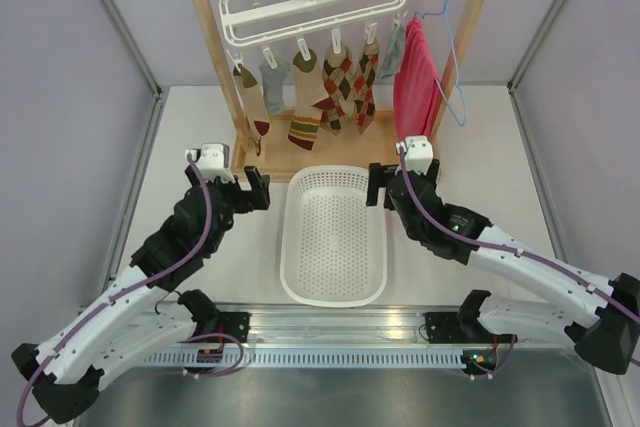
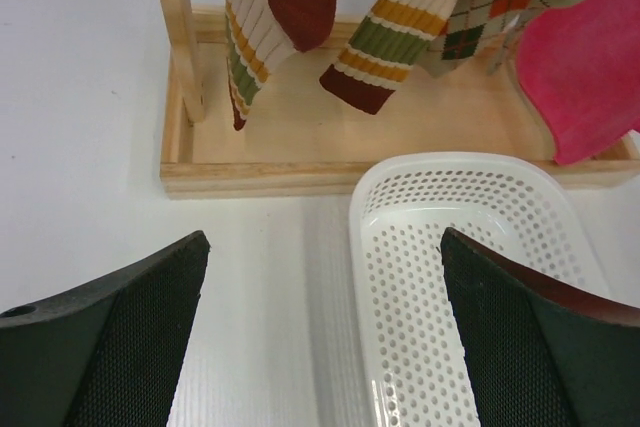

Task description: Remove the socks clipped to the hanger

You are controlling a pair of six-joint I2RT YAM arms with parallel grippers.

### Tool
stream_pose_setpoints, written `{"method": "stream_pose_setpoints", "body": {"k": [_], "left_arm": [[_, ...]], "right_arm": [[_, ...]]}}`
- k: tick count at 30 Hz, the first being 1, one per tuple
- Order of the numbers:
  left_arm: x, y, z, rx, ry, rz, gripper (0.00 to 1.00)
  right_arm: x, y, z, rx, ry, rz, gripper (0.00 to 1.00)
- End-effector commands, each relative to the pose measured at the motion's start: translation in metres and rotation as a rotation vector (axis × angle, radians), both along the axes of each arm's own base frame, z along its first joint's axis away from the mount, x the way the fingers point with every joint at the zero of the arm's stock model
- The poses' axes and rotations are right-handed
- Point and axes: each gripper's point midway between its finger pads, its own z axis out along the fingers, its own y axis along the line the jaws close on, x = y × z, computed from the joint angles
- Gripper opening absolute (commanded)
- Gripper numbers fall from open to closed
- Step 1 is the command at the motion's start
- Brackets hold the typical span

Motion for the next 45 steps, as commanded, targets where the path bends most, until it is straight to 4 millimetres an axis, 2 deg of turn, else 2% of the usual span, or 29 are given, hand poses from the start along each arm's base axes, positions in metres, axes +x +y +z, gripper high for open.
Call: {"method": "stream_pose_setpoints", "body": {"k": [1,3,4,5,7,9,11,12,14,16,17,20,24,26,27,33,35,36,39,43,45], "left_arm": [[0.024,0.002,-0.002,-0.001,-0.047,0.089,1.0],[0.037,0.001,-0.004,0.012,-0.052,0.098,1.0],[0.045,-0.007,-0.013,0.028,-0.025,0.07,1.0],[0.056,-0.003,-0.007,0.005,-0.051,0.095,1.0],[0.07,-0.009,-0.019,0.005,-0.062,0.064,1.0],[0.089,0.002,-0.011,-0.042,-0.13,0.108,1.0],[0.103,0.009,-0.024,-0.032,-0.117,0.135,1.0],[0.109,0.009,-0.019,-0.04,-0.146,0.136,1.0],[0.118,0.003,-0.026,-0.025,-0.147,0.115,1.0],[0.126,-0.004,-0.022,-0.03,-0.194,0.094,1.0],[0.132,-0.007,-0.031,-0.009,-0.186,0.088,1.0],[0.142,-0.012,-0.036,0.011,-0.192,0.081,1.0],[0.153,-0.007,-0.056,0.032,-0.18,0.126,0.99],[0.159,-0.002,-0.054,0.025,-0.203,0.153,0.97],[0.162,0.0,-0.062,0.041,-0.192,0.172,0.94],[0.171,0.008,-0.069,0.04,-0.223,0.235,0.78],[0.171,0.008,-0.074,0.041,-0.224,0.237,0.7],[0.171,0.009,-0.074,0.037,-0.234,0.245,0.62],[0.171,0.011,-0.076,0.051,-0.252,0.249,0.52],[0.173,0.014,-0.067,0.055,-0.292,0.266,0.1],[0.172,0.015,-0.065,0.057,-0.3,0.269,0.03]], "right_arm": [[0.004,0.021,0.004,0.038,0.024,0.052,0.98],[0.005,0.027,0.003,0.043,0.035,0.071,0.98],[0.005,0.032,0.004,0.058,0.035,0.088,0.98],[0.004,0.034,0.004,0.067,0.037,0.099,0.98],[0.003,0.04,0.006,0.092,0.033,0.123,0.98],[0.002,0.041,0.005,0.103,0.032,0.132,0.98],[0.0,0.043,0.005,0.117,0.035,0.148,0.98],[-0.002,0.044,0.006,0.125,0.032,0.157,0.98],[-0.004,0.043,0.004,0.132,0.032,0.167,0.98],[-0.006,0.042,0.006,0.143,0.021,0.171,0.98],[-0.007,0.041,0.005,0.141,0.021,0.172,0.98],[-0.009,0.038,0.008,0.146,0.011,0.177,0.98],[-0.012,0.033,0.014,0.156,-0.008,0.175,0.98],[-0.013,0.032,0.016,0.159,-0.014,0.177,0.98],[-0.013,0.031,0.018,0.163,-0.019,0.177,0.98],[-0.016,0.029,0.016,0.165,-0.019,0.183,0.98],[-0.016,0.028,0.013,0.159,-0.017,0.179,0.98],[-0.016,0.027,0.011,0.156,-0.014,0.176,0.98],[-0.016,0.028,0.008,0.147,-0.008,0.178,0.98],[-0.015,0.029,0.007,0.137,-0.005,0.181,0.98],[-0.015,0.029,0.007,0.136,-0.003,0.182,0.98]]}}
